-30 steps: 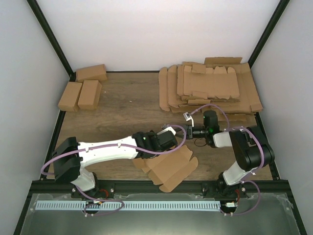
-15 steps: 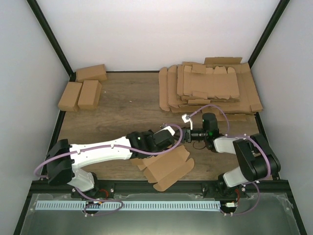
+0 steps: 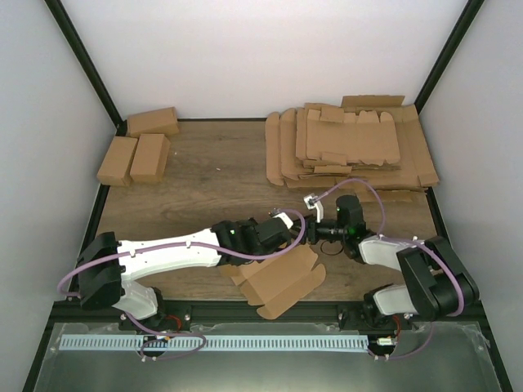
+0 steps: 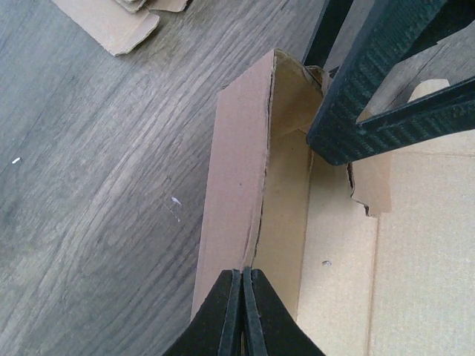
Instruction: Fold the paper box
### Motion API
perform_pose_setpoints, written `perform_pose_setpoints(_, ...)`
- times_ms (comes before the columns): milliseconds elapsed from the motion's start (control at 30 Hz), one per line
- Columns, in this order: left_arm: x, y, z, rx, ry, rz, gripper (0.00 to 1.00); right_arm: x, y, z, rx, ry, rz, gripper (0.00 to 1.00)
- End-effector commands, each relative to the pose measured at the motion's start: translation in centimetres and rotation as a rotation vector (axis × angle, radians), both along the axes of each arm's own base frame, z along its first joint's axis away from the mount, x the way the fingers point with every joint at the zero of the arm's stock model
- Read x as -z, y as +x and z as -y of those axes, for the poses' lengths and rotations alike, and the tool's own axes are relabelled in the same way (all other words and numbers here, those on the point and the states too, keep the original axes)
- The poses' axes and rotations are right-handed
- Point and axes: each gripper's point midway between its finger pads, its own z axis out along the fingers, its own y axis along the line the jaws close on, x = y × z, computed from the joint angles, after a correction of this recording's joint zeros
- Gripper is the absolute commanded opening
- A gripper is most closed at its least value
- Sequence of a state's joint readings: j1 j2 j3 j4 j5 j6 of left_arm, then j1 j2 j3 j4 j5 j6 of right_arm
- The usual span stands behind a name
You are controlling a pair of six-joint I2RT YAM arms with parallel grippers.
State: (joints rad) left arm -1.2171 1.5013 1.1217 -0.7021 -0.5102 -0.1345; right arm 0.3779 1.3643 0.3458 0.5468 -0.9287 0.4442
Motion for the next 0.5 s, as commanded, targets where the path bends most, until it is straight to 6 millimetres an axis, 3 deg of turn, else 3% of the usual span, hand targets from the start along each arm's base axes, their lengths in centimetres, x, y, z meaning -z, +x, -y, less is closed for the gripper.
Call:
perform_pose_setpoints(0, -0.9, 0.1, 0.4, 0.011, -0.046, 0.012, 0.04, 0.4, -0.3, 0.0, 0.026, -0.036, 0.05, 0.65)
perform_pose_setpoints(367, -1.1, -0.3, 0.8, 0.039, -0.06, 0.001, 0.04, 1.5, -1.2, 0.6, 0.073, -0.087, 0.066, 0.67)
perform_pose_setpoints(467, -0.7, -0.4, 0.8, 0.043, -0.051, -0.001, 0.04, 1.5, -1.7, 0.9, 0.087, -0.091, 0.075, 0.77)
